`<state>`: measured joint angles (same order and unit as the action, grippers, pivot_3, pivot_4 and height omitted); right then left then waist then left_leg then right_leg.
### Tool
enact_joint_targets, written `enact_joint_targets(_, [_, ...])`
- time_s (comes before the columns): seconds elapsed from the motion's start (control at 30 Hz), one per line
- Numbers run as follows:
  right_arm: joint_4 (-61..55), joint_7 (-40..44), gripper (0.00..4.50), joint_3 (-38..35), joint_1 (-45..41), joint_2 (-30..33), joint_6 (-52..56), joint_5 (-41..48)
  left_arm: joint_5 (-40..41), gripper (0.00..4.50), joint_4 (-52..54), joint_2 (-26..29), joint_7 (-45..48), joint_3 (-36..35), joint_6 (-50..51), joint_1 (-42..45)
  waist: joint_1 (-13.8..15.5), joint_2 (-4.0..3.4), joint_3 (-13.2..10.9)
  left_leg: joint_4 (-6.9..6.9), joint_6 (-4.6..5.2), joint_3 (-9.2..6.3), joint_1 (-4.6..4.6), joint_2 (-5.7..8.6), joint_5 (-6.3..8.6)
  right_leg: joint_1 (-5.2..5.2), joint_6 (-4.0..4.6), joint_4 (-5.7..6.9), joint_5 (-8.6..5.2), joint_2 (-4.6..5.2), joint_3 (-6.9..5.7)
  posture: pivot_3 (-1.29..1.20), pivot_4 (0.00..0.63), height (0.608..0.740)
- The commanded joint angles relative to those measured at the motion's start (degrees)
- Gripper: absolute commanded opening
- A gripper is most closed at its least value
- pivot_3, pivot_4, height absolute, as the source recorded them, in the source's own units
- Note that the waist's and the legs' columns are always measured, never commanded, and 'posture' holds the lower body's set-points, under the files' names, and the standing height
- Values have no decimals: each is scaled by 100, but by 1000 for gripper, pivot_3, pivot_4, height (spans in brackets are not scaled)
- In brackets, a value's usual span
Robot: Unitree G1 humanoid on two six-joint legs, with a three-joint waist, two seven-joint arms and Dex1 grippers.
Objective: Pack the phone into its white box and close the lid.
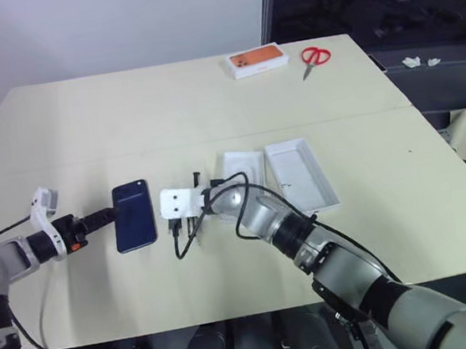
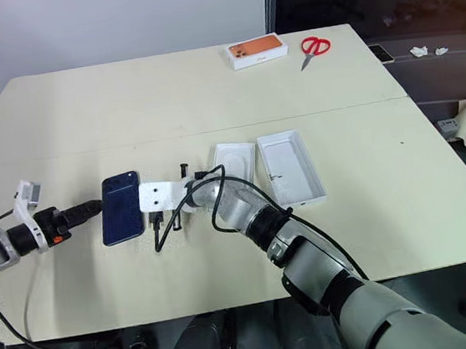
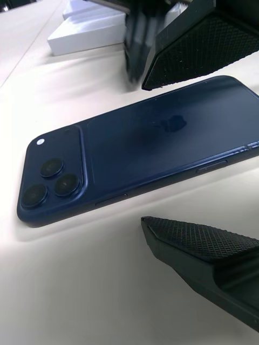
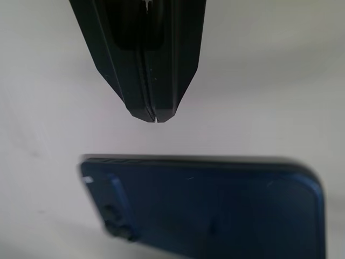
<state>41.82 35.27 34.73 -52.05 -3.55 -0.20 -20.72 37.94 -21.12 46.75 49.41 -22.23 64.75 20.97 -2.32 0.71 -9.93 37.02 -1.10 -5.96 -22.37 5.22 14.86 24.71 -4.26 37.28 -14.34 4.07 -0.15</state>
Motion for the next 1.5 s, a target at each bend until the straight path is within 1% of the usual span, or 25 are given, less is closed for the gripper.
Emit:
enact_joint_targets(0.03, [83, -90, 34, 37, -265, -204, -97, -156, 162, 3960, -105, -301, -168, 81, 492, 135, 14, -3, 3, 0, 0, 0, 1, 1, 0, -1, 0, 1, 0, 1, 0, 0, 150, 740])
enact_joint_targets(0.07, [113, -99, 34, 44, -297, -237, -93, -196, 180, 3960, -91, -339, -184, 63, 541, 170, 24, -1, 4, 1, 0, -1, 3, 2, 0, -4, 0, 1, 0, 1, 0, 0, 150, 740])
enact_joint_targets(0.23, [414, -156, 34, 140, -493, -399, -49, -437, -115, 3960, 152, -370, -267, 483, 479, 10, 26, -3, 8, 2, -3, -4, 4, 4, -1, -5, 0, 1, 0, 2, 0, 0, 150, 740])
enact_joint_targets(0.37, [575, -158, 34, 174, -566, -508, -93, -548, -23, 3960, 145, -391, -352, 466, 910, 156, 24, -5, 13, 1, -3, -4, 8, 6, -1, -10, 0, 1, 0, 3, -1, 0, 150, 740])
enact_joint_targets(0.47, [617, -158, 34, 95, -568, -573, -85, -527, 99, 3960, 239, -636, -480, 385, 1098, 245, 28, -13, 22, 0, -3, -5, 12, 6, -1, -12, 0, 0, 0, 3, -1, 0, 150, 740])
enact_joint_targets(0.57, [618, -137, 34, 50, -527, -502, -100, -536, 192, 3960, 456, -940, -697, 319, 1316, 300, 51, -23, 29, 0, -2, -5, 25, 8, -1, -16, 0, -4, 0, 4, -1, 0, 150, 740])
enact_joint_targets(0.63, [606, -115, 34, 7, -489, -422, -89, -522, 328, 3960, 584, -1154, -827, 153, 1568, 372, 97, -24, 31, -2, 0, -6, 44, 10, 1, -27, 0, -7, 0, 5, -1, 0, 150, 740])
enact_joint_targets(0.73, [585, -103, 34, -23, -467, -342, -92, -521, 478, 3960, 775, -1327, -979, -109, 1910, 487, 148, -22, 32, -1, 11, -6, 58, 11, 8, -39, 0, -9, -1, 6, -1, 0, 150, 740])
enact_joint_targets(0.83, [573, -129, 34, -82, -454, -286, -71, -493, 402, 3960, 845, -1328, -1059, -132, 1790, 458, 143, -20, 33, -1, 8, -5, 58, 12, 6, -39, 0, -9, 0, 7, 0, 0, 150, 740])
enact_joint_targets(1.0, [511, -93, 34, -67, -416, -202, -82, -495, 401, 3960, 703, -1182, -946, -135, 1650, 391, 118, -20, 33, -2, 3, -5, 57, 11, 4, -37, 1, -9, -1, 6, 0, 0, 150, 740])
enact_joint_targets(1.13, [425, -63, 34, -70, -377, -128, -60, -478, 608, 3960, 443, -1175, -805, -524, 1577, 329, 100, -20, 33, -3, 3, -5, 57, 10, 4, -36, 1, -9, -1, 5, 1, 0, 150, 740])
enact_joint_targets(1.23, [354, -13, 34, -63, -333, -104, -29, -461, 742, 3960, 336, -1115, -686, -676, 1524, 241, 81, -20, 33, -4, 3, -5, 56, 9, 4, -35, 1, -10, -1, 5, 1, 0, 150, 740])
enact_joint_targets(1.4, [243, 26, 34, -51, -296, -69, 0, -469, 775, 3960, 204, -1088, -579, -618, 1351, 66, 9, -19, 33, -8, 3, -6, 55, 7, 4, -34, 1, -10, -1, 4, 1, 0, 150, 740])
enact_joint_targets(1.5, [217, 35, 0, -46, -287, -46, 11, -481, 854, 3179, 306, -1071, -493, -568, 1404, -42, -16, -19, 33, -13, 3, -5, 55, 6, 4, -34, 1, -10, -1, 3, 1, 0, 150, 740])
